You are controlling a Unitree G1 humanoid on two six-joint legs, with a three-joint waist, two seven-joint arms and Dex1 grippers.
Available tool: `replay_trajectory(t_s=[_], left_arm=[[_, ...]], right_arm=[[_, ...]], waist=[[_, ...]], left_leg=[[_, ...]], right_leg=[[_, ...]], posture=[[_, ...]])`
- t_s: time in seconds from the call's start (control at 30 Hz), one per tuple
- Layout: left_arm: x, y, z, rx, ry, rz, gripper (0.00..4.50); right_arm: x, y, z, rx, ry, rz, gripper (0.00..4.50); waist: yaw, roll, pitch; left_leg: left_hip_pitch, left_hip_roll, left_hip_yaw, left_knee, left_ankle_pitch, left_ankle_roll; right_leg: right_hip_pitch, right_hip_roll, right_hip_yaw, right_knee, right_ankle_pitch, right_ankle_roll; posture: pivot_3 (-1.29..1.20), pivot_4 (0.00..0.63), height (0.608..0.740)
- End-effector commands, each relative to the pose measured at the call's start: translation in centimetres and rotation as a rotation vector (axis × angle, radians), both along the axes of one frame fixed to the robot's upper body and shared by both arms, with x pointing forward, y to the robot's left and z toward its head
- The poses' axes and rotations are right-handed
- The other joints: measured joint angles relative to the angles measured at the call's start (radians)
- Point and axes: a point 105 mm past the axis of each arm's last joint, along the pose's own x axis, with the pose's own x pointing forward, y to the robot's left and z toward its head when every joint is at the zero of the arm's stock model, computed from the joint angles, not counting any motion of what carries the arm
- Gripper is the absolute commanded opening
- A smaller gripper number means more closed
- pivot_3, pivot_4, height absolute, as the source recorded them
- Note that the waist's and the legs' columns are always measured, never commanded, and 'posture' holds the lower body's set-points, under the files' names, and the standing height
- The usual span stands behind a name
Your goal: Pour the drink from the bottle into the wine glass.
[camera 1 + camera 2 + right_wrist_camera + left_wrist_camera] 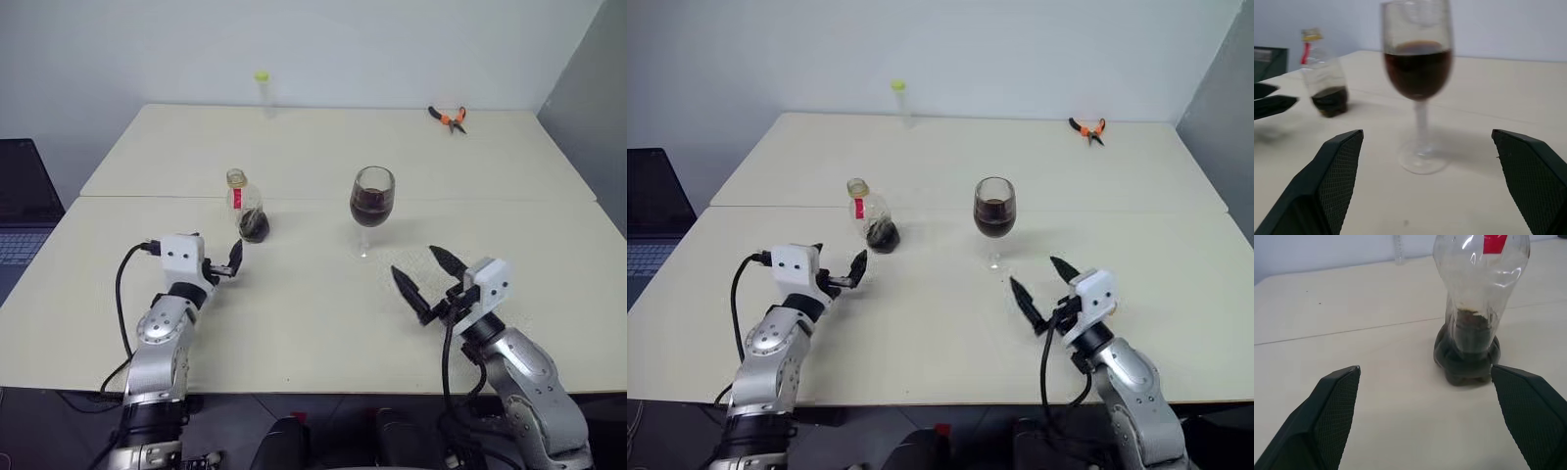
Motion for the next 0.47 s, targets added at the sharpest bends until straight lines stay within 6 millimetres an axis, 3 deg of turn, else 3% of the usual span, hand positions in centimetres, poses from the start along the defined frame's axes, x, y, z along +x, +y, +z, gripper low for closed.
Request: replay_trajectory(t_s=[0.03,0.2,0.47], left_arm=[[-0.4,-0.5,1.5,0.005,-0.065,-0.019,4.48],[-0.4,0.1,1.5,-0.006,-0.083,0.004,4.48],[-0.7,0.0,1.6,0.029,-0.119,-0.019,4.48]], right_arm=[[1.0,-1.5,0.9,0.041,-0.063,-0.111,4.50],[2.4,-4.1,-0.8,0.040,-0.059,-0.283,4.50],[2.5,-4.6,-1.7,-0.012,-0.072,-0.308,4.50]], waist=[[0.000,0.000,0.000],[0.000,0.001,0.000],[0.000,0.001,0.000]], left_leg=[[0.000,0.000,0.000,0.000,0.000,0.000],[0.000,0.000,0.000,0.000,0.000,0.000],[0.000,0.000,0.001,-0.001,0.000,0.000]], right_leg=[[0.000,0.000,0.000,0.000,0.000,0.000],[0.000,0.001,0.000,0.000,0.000,0.000],[0.000,0.001,0.000,0.000,0.000,0.000]], posture=[[0.00,0.150,0.740],[0.00,0.150,0.740],[0.00,0.150,0.740]])
